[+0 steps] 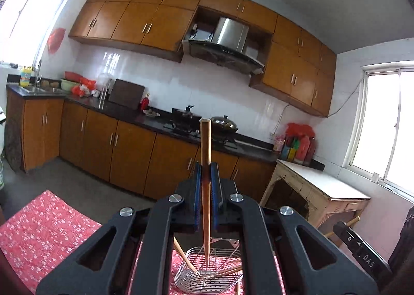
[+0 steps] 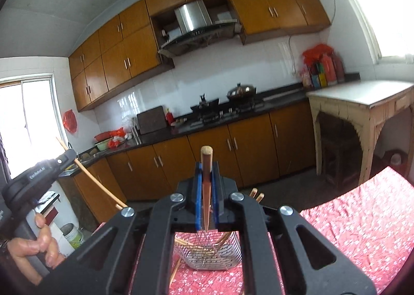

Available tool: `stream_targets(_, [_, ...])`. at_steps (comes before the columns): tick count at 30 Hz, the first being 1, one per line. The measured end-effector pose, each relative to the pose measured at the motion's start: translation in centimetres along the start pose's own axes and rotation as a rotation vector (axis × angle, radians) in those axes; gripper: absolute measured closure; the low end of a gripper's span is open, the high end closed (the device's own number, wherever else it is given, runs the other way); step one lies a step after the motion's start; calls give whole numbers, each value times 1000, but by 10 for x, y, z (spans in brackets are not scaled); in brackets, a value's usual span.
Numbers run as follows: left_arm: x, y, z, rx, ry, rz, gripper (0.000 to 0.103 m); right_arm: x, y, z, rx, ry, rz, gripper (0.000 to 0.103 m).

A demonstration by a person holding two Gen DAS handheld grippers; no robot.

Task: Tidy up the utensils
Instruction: 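Lower both chopsticks into the wire holder and open both tools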

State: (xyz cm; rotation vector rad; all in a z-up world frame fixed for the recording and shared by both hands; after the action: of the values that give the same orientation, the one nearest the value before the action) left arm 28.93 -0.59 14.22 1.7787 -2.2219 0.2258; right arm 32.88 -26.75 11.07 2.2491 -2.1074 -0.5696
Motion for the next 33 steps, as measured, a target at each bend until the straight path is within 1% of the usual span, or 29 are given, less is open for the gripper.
stream_targets(6, [-12,-21,22,-58,13,-27,96,1,-21,12,-60,-7,-8,95])
stream_targets(9, [-16,-25,30,-87,30,-19,96,2,-30,17,-88,-10,-9,95])
stream_targets(14, [-23,-29,39,-131,29,-25,96,3,-44,27,-139,-16,-3,95])
stream_targets(19, [-27,-40,52,-203,23,-43,96,3,-60,39,-179,-9,23,95])
stream_targets(22, [-33,-44,56,-240,45,-53,96,6,-66,42,-193,-6,42,91])
stream_targets(24, [-37,-41,55,-247,52,-51,92,9,-64,41,-183,-9,49,89])
stream_targets(25, [-38,-41,53,-245,49,-59,79,11,-61,40,-175,-13,53,86])
stream_targets(26, [-41,-38,50,-237,45,-73,63,15,-59,38,-170,-17,57,82])
stream_targets(27, [-43,-34,47,-225,43,-80,58,17,-56,37,-164,-21,61,81])
stream_targets(28, [-43,-31,46,-217,41,-84,57,19,-53,36,-158,-23,65,80])
stream_targets(33, [-45,-12,36,-196,30,-80,57,30,-32,33,-130,-27,88,80])
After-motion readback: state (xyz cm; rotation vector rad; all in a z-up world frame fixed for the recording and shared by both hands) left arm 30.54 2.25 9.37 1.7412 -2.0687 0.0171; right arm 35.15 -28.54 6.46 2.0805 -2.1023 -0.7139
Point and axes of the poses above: each gripper's, at about its wrist camera, not at the fingertips, and y roughly against the way its jaws point, x to its right, z to its underside, the point moved 6 cm from there along -y, roughly the way its jaws point, and after that the axes turned 10 degrees about z, right-handed, at the moved point
